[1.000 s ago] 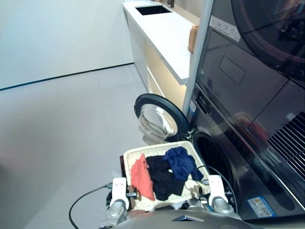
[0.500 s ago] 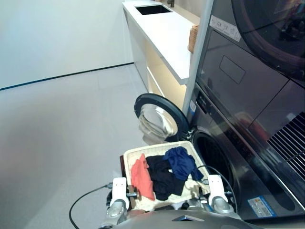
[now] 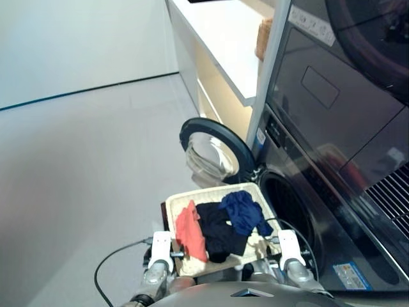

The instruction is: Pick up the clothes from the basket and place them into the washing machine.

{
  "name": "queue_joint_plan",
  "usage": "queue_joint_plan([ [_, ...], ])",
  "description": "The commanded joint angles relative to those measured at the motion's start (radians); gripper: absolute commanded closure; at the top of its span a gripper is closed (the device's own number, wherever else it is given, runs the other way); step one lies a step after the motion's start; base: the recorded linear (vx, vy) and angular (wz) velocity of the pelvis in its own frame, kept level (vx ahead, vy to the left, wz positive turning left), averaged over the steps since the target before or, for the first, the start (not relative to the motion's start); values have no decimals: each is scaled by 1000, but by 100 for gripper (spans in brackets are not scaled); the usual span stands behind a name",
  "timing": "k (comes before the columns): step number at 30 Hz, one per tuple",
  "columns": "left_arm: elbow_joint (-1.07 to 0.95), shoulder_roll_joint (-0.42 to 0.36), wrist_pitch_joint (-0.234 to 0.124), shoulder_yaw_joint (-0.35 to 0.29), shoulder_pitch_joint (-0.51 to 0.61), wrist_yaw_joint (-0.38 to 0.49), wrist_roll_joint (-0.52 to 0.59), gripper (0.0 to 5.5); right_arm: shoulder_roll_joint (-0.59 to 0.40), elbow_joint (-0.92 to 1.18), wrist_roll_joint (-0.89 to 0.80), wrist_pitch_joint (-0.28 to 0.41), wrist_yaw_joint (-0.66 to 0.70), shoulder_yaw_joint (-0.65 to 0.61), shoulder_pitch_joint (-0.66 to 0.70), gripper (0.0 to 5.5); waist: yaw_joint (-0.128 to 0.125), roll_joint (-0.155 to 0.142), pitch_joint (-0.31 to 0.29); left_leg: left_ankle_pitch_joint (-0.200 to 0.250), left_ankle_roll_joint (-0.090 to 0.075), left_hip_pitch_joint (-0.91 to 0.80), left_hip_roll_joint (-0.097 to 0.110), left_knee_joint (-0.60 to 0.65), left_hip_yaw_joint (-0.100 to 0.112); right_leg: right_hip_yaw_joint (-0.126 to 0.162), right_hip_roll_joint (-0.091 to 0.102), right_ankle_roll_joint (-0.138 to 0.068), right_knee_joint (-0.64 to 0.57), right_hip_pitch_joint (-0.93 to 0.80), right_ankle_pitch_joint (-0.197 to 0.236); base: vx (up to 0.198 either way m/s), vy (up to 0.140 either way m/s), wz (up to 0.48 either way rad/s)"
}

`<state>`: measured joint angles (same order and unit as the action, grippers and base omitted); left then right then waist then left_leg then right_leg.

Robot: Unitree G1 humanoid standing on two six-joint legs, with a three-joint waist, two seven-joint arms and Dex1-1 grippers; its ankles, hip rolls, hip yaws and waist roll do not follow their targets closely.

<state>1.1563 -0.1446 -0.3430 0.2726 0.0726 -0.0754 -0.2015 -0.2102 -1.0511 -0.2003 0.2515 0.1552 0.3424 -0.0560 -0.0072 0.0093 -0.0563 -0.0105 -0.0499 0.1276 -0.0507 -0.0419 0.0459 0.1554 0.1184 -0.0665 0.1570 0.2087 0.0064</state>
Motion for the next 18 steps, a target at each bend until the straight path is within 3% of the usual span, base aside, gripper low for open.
queue_joint_plan([
  [1, -48, -44, -34, 12, 101, -33, 75, 0, -28, 105, 22, 68, -8, 40, -94, 0, -33, -33, -38, -56, -12, 97, 19, -22, -67, -19, 21, -58, -94, 27, 113, 0, 0, 0],
  [8, -68, -106, -36, 77, 219, -44, 162, 0, -73, 216, 13, 85, -22, 80, -177, 0, -59, -42, -100, -21, 0, 287, 15, -188, -67, -35, 26, -45, 24, 210, 111, -25, 14, -32],
  [18, -87, -176, -27, 97, 363, -50, 139, 0, -125, 346, -17, 101, -34, 100, -289, 0, -89, -36, -165, 10, 9, 545, 13, -336, -64, -41, 23, -33, 174, 478, 85, -23, 13, 1],
])
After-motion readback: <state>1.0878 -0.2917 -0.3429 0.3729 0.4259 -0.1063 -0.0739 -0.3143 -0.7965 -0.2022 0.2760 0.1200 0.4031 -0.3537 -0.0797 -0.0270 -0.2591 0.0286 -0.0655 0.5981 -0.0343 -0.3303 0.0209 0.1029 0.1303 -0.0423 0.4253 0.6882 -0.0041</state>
